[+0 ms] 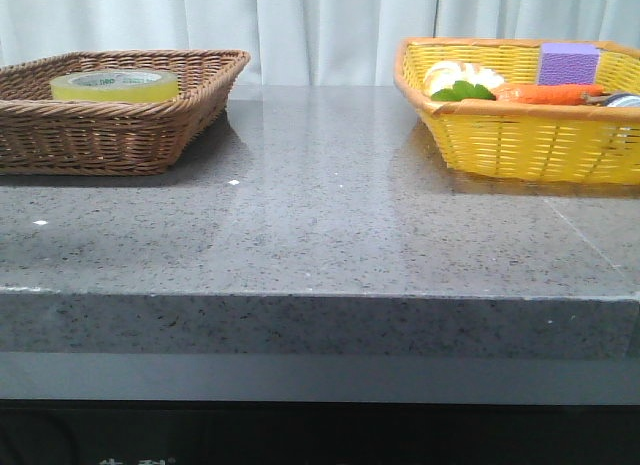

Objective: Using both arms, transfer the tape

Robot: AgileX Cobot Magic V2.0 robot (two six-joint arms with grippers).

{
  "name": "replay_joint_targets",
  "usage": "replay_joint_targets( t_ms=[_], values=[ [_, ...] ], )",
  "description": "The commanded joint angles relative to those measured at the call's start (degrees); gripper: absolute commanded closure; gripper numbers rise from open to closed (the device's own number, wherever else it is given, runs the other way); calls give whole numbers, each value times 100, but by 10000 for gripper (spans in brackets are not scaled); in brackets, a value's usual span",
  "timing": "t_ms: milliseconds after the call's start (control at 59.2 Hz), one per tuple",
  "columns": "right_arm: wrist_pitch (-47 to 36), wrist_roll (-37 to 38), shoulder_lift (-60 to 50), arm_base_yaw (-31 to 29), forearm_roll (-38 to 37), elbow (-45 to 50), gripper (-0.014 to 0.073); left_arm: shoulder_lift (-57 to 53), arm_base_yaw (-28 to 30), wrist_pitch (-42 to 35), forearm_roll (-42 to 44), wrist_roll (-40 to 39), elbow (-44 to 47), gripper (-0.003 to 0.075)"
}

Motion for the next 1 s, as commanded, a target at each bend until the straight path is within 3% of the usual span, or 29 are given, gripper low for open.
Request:
replay_joint_targets(
  t_ms=[0,118,338,709,777,912,980],
  values=[
    [-342,-30,4,-21,81,-144,147,-472,-47,-488,48,-184,347,388],
    [-354,-30,4,-21,-24,-144,154,-1012,-35,-895,224,-458,911,388],
    [-325,-30,4,-21,-376,-144,277,-1758,-35,-1322,912,-1198,1543,388],
    [-157,-30,4,-21,-392,-144,410,-1937,-35,-1372,934,-1210,1698,399],
    [-140,-30,4,-21,-392,-144,479,-1937,-35,-1372,934,-1210,1698,449],
    [-78,-30,4,-21,-392,-144,656,-1937,-35,-1412,934,-1210,1698,620],
    [-59,-30,4,-21,-392,-144,657,-1937,-35,-1459,934,-1210,1698,697]
  ],
)
